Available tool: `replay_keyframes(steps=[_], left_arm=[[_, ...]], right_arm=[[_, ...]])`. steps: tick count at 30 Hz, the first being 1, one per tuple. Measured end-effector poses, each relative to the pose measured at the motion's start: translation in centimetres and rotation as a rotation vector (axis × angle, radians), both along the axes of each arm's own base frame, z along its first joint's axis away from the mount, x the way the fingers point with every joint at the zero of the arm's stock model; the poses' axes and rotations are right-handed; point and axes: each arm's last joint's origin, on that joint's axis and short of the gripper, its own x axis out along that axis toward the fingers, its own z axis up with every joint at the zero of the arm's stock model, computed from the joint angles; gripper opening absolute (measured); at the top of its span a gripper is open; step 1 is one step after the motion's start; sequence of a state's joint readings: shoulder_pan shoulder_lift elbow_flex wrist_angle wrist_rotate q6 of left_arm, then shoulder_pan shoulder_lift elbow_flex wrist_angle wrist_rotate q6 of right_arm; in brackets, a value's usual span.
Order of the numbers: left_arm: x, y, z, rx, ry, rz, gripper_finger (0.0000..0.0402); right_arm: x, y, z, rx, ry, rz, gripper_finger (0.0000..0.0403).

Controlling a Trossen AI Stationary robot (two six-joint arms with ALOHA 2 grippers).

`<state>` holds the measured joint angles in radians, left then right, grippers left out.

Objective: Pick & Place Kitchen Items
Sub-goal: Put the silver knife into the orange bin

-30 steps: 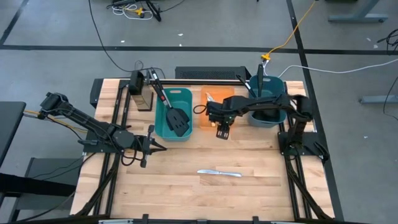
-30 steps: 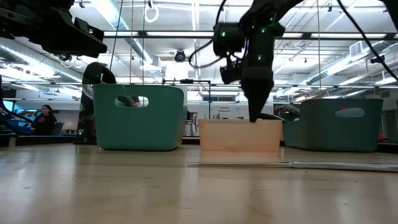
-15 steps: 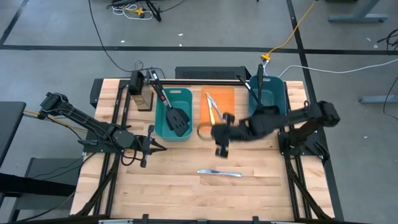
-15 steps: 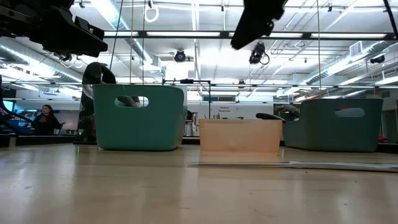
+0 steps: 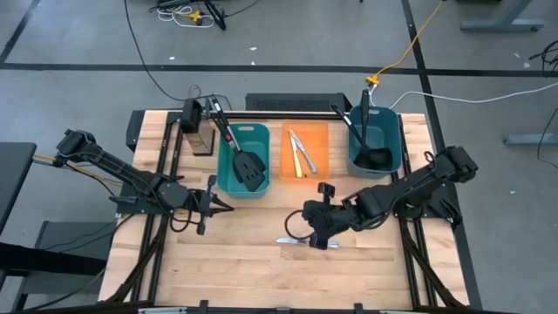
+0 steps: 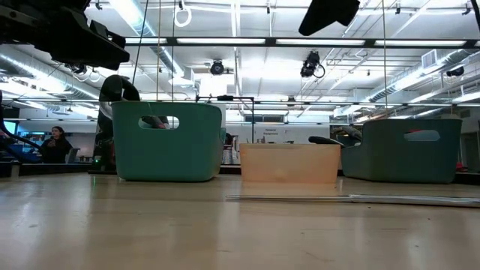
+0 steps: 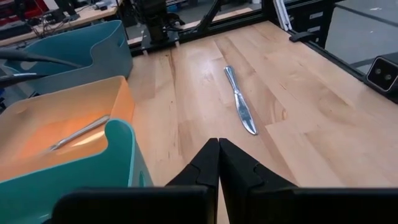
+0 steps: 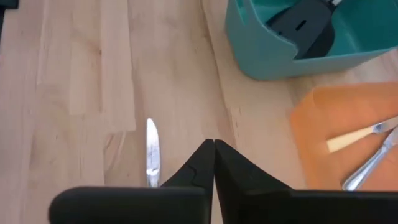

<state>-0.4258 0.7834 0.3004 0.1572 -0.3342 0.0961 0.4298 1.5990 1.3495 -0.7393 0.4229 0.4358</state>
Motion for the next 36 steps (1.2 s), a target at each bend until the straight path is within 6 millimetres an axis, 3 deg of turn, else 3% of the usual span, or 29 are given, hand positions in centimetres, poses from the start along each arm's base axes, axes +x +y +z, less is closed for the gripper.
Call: replay_keyframes(steps=[5,10,14,17,23,26,30,36], left_arm=[[0.0,-0.1,0.0,-0.019,0.005,-0.027,0.0013],[0.0,-0.1,0.0,-0.021,0.005,-0.033,0.0013],[0.1,-0.2,0.3,-0.037,-0.022,-0.037,0.0013],[0.1,-0.3,0.5,-0.071,-0.04,-0.056,0.0013],[0.2,-0.5,0.7,-0.143,-0.046,-0.097,0.0012],[0.1,-0.5,0.7,-0.161,-0.042,-0.107,0.0012],[0.0,-0.9,0.7,-0.164,-0.041,-0.128,0.0012],[-0.2,-1.4,0.8,-0.166,-0.054,-0.143,0.0012]], right_arm=[[-0.1,0.8,-1.3,0.102,0.082,0.058,0.001],[-0.7,2.6,-6.3,0.194,0.254,0.002,0.0011],[-1.3,3.5,-10.0,0.214,0.365,-0.096,0.0039],[-1.4,4.0,-11.5,0.213,0.409,-0.124,0.0081],[-0.9,4.4,-13.1,0.191,0.409,-0.095,0.0179],[-0.9,4.5,-13.6,0.174,0.425,-0.088,0.0205],[-1.0,4.4,-14.8,0.136,0.484,-0.1,0.0204],[-1.0,4.5,-15.3,0.135,0.514,-0.082,0.0169]])
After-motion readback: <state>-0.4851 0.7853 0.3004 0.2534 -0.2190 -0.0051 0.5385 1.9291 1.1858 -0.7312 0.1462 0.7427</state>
